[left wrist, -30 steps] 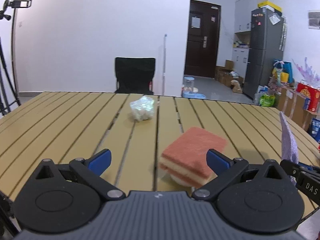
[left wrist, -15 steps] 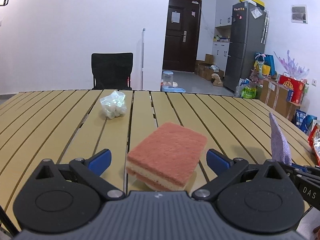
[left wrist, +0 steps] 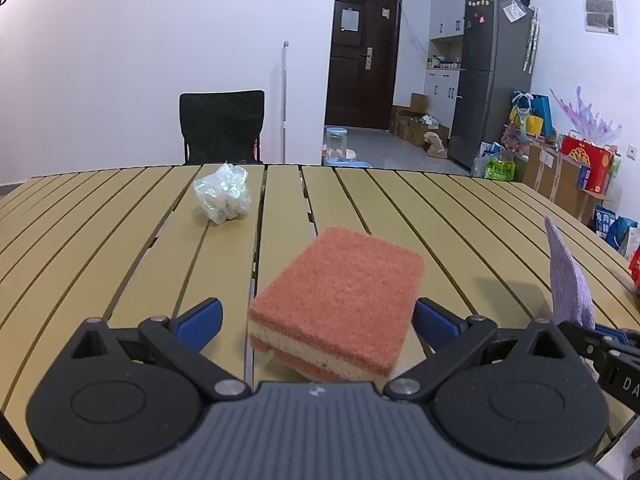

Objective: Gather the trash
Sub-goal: 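Move the left gripper onto the pink sponge and close it, then carry the pink sponge and purple bag down over the black bin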

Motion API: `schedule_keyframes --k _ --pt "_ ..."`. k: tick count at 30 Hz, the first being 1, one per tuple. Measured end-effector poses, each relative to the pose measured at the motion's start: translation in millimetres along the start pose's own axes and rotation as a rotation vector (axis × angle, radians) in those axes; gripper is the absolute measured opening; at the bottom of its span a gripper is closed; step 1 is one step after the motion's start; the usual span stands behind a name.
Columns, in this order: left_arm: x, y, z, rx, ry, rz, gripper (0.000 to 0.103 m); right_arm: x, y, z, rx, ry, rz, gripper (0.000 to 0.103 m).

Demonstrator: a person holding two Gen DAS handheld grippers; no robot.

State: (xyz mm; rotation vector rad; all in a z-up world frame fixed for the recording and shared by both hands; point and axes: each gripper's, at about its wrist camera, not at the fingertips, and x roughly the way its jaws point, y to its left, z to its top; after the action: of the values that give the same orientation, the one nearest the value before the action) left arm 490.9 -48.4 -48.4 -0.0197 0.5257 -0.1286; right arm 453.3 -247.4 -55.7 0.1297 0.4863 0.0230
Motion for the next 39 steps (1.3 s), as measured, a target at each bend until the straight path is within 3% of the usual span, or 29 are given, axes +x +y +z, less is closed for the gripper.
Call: schedule_keyframes --k 1,3,4,21,39 --pt "-0.9 -0.5 -0.7 0.004 -0.005 0.005 0.102 0.4 0.0 0.2 0.000 0.000 0.001 0.012" --pt "-2.5 -0.4 -0.6 0.009 -0.005 0.003 0.091 1.7 0.8 -1.2 0.000 0.000 0.001 0.012" --pt "-3.4 0.1 -0.7 0.007 -0.007 -0.005 0.080 2.1 0.7 -1.0 0.000 0.000 0.002 0.012" --pt "-35.4 6.9 3.9 -0.013 -0.108 0.017 0.078 -3.8 1.6 -5.8 -0.008 -0.023 0.033 0.012" --pt "-98.3 11.4 -0.5 -0.069 -0.178 0.000 0.078 -67.3 3.1 -5.8 -0.030 -0.124 0.090 0.012"
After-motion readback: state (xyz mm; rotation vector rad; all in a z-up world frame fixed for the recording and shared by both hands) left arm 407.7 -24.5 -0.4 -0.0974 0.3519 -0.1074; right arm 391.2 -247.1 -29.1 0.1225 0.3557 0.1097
